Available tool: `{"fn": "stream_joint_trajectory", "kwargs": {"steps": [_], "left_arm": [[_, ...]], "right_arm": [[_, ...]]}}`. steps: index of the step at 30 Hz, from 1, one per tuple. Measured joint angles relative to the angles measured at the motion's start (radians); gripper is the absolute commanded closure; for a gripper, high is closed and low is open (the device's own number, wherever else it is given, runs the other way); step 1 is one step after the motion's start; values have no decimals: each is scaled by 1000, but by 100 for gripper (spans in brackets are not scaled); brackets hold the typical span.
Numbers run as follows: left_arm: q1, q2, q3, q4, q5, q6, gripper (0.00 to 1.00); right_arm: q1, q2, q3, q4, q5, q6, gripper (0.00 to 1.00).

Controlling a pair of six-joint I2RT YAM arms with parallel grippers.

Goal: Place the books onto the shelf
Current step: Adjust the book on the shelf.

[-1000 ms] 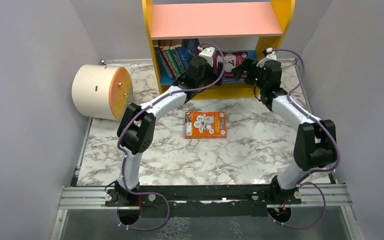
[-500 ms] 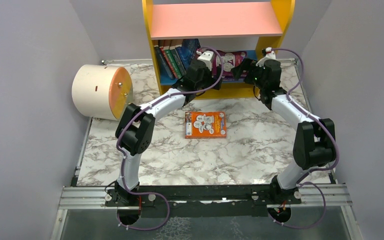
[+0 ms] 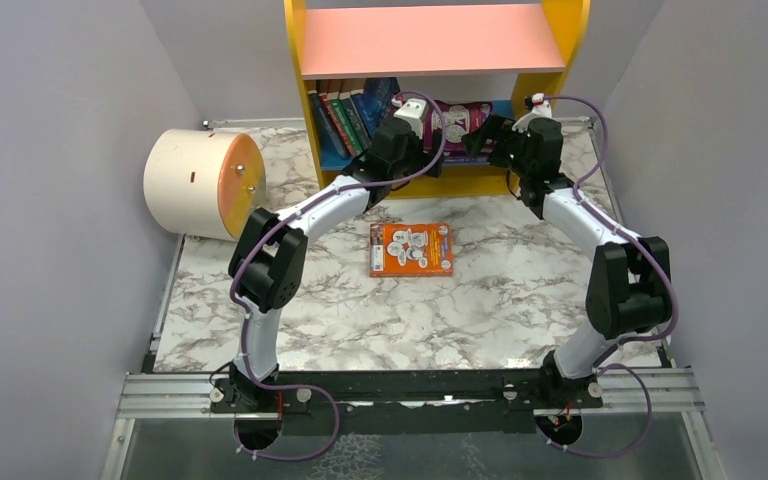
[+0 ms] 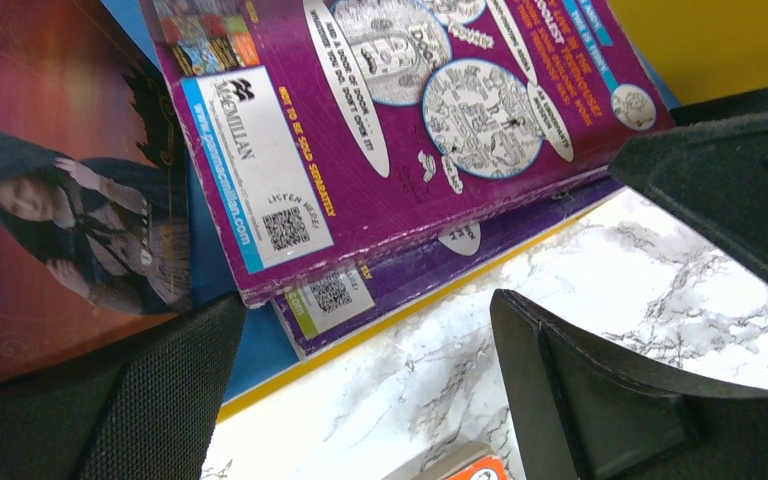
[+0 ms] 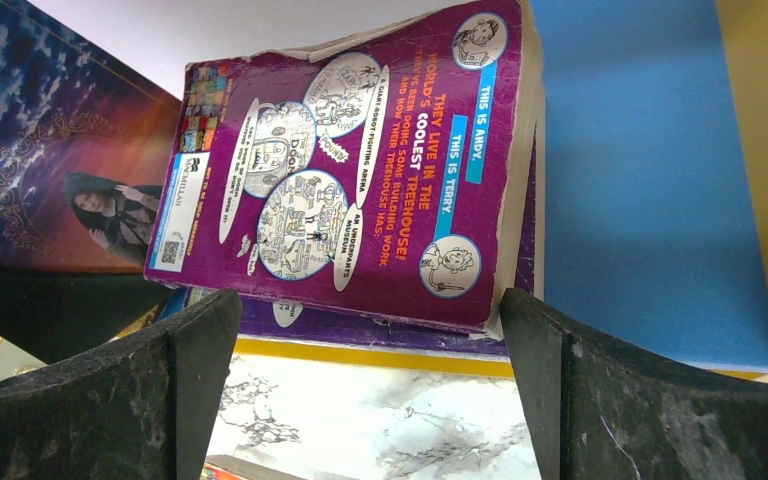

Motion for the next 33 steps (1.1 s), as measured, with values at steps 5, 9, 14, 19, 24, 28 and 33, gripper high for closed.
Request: {"fn": "stream_joint_trajectory", "kwargs": {"steps": [5,9,14,19,24,28,33], "left_arm": [[1,0,23,-2,0,6,13],[2,0,26,0,0,8,13],[2,0,26,0,1,10,13],[2,0,26,1,2,10,13],[1,0,25,6,2,9,13],[-1,0,25,7,2,10,13],[-4,0,24,6,1,10,13]], "right_arm": [[0,1,1,0,0,-1,0],[0,3,3,0,0,-3,0],[0,4,3,0,0,-6,0],[0,7,6,0,0,-7,0],[0,13,17,-2,0,-7,0],[0,17,18,-2,0,-7,0],[0,18,19,-2,0,-9,0]]}}
